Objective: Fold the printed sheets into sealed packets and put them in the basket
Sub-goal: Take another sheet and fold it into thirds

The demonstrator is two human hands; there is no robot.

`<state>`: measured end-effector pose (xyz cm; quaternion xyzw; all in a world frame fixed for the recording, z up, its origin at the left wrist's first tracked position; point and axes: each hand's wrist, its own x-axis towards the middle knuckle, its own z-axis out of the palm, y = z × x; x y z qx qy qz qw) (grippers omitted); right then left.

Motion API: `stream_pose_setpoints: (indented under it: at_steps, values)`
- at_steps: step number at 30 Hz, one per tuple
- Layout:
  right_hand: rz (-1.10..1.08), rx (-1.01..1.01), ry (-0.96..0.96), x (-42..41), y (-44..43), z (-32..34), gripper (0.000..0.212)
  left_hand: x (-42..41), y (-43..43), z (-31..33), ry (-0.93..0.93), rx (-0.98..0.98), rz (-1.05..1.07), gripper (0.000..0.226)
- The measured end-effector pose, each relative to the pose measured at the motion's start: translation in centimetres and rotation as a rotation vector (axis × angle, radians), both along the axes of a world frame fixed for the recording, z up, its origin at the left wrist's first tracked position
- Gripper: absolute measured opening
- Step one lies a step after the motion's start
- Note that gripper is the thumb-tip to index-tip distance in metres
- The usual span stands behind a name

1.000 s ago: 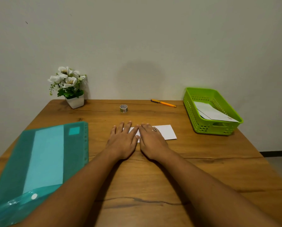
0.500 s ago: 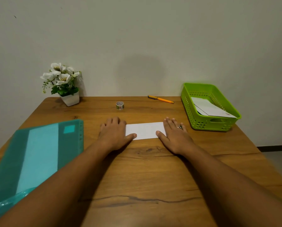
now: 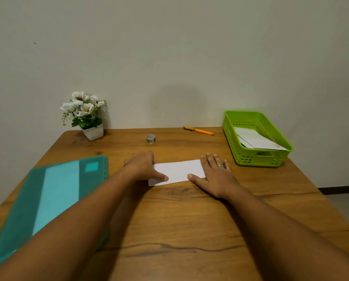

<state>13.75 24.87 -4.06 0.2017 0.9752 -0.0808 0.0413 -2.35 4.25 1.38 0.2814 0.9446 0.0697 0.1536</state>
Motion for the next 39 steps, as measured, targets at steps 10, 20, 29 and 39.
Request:
stream_pose_setpoints:
  at_steps: [10, 20, 29, 39]
  values:
    - [-0.055, -0.131, 0.126, 0.9, -0.3, 0.8, 0.103, 3.5, -2.8, -1.4, -0.038, 0.704, 0.207, 0.016]
    - [0.333, -0.206, 0.684, -2.0, -7.1, 9.6, 0.02, 4.7, -2.8, 5.3, -0.018, 1.09, -0.148, 0.012]
    - [0.343, -0.449, 0.91, -3.1, -9.3, 11.1, 0.024, 4.3, -3.7, 7.7, -0.107, 1.317, -0.103, 0.009]
    - [0.223, -0.421, 0.732, -1.2, -5.1, 6.4, 0.022, 2.6, -5.1, 9.1, -0.071, 1.421, 0.037, 0.003]
